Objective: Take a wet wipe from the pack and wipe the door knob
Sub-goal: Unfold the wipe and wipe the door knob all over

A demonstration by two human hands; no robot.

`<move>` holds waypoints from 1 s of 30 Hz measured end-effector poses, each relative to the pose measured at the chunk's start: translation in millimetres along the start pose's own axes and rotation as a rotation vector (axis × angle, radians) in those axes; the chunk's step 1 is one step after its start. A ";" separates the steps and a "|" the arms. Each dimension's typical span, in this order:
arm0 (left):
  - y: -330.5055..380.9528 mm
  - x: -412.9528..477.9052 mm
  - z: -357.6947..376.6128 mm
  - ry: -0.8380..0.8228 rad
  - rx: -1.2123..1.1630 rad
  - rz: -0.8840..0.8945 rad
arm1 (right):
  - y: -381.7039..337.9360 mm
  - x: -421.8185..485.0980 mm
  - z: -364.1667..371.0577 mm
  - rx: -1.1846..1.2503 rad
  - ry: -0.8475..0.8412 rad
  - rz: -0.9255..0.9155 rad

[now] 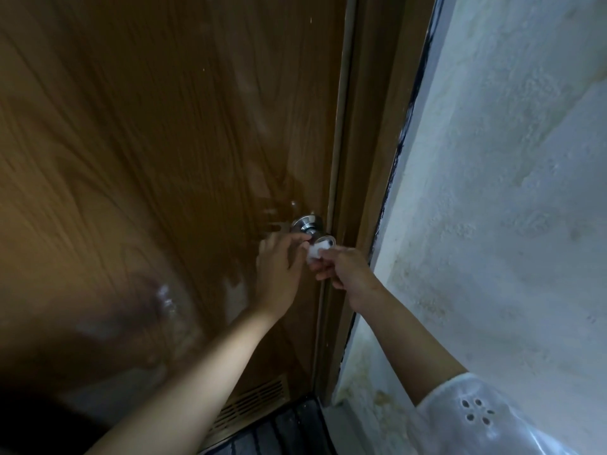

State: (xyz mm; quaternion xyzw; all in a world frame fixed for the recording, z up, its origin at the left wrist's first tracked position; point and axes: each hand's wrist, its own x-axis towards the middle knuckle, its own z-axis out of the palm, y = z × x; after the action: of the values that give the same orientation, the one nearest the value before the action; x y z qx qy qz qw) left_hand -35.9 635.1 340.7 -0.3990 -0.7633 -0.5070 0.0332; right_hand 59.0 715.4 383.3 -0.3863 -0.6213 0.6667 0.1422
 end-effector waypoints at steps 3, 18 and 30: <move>1.7 0.4 2.4 -0.007 0.002 0.013 | 4.1 2.4 -5.6 -0.086 -0.007 0.003; 9.6 -2.7 -1.1 -0.017 0.007 -0.022 | 2.4 9.3 -18.9 -0.268 0.168 -0.268; 57.2 -14.3 8.1 -0.006 -0.607 -0.197 | -20.5 -15.7 -35.6 -0.425 0.044 -0.671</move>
State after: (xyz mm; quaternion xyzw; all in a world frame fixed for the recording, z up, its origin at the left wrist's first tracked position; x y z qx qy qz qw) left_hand 13.4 642.9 373.0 -0.3163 -0.6120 -0.7114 -0.1388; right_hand 88.0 734.3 410.3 -0.1970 -0.8339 0.4316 0.2822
